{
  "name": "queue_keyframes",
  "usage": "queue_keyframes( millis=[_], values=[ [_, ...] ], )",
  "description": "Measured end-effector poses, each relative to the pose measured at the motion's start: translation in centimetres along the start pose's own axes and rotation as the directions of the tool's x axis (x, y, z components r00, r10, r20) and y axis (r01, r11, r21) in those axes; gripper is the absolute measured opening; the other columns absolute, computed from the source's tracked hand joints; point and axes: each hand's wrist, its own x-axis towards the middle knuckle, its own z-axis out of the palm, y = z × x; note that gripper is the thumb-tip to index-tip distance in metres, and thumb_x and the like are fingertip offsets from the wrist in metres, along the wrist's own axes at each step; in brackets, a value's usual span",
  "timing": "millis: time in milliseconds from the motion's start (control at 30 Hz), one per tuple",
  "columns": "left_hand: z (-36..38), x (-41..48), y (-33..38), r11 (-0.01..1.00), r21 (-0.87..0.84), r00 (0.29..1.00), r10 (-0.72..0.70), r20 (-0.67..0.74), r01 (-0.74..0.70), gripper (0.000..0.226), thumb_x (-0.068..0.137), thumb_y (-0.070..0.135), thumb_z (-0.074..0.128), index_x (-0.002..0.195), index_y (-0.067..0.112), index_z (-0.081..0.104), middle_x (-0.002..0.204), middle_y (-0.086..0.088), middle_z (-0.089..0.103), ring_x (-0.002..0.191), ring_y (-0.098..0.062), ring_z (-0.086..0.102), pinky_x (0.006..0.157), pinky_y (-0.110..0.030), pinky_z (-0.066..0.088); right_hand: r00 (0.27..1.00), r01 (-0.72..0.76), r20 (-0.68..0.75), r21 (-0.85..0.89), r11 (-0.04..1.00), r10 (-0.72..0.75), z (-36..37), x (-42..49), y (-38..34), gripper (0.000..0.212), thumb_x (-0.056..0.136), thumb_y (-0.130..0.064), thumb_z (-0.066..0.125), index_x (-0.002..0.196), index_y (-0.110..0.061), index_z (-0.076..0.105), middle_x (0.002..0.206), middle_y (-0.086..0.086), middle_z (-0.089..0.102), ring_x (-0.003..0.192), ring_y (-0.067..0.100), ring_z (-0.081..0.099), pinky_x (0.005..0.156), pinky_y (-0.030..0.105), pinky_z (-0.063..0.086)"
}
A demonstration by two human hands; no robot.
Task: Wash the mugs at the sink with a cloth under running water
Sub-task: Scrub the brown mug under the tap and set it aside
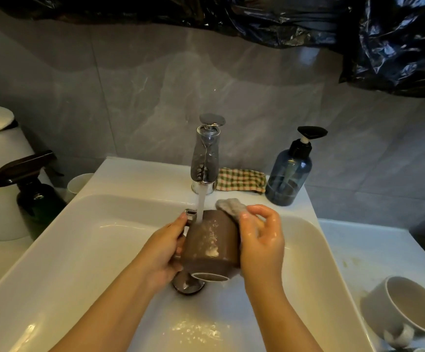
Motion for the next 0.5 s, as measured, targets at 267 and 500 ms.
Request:
queue_keyframes(
  millis=[267, 500],
  values=[
    [0.5, -1.2, -0.2, 0.963, 0.122, 0.965, 0.249, -0.083, -0.239, 0.024, 0.091, 0.012, 0.048, 0.069, 0.009, 0.057, 0.042, -0.002, 0.055, 0.032, -0.008, 0.052, 0.031, -0.012, 0.035, 0.755, 0.619, 0.593, -0.507, 0.599, -0.279, 1.8, -1.2, 1.6, 0.047, 0.092, -0.032, 0.019, 0.133, -0.047, 0.039, 0.148, -0.019, 0.027, 0.143, 0.005, 0.008, 0.118, 0.031, -0.006],
    [0.9, -0.9, -0.5, 0.970, 0.031, 0.958, 0.243, -0.151, -0.241, 0.029, 0.094, 0.037, 0.051, 0.091, 0.011, 0.063, 0.074, -0.006, 0.066, 0.071, -0.018, 0.061, 0.057, -0.027, 0.048, 0.798, 0.448, 0.593, -0.460, 0.767, -0.110, 2.6, -2.2, 2.2, 0.057, 0.091, -0.035, 0.019, 0.146, -0.038, 0.007, 0.149, -0.025, -0.005, 0.137, -0.008, -0.016, 0.116, 0.021, -0.009]
  ],
)
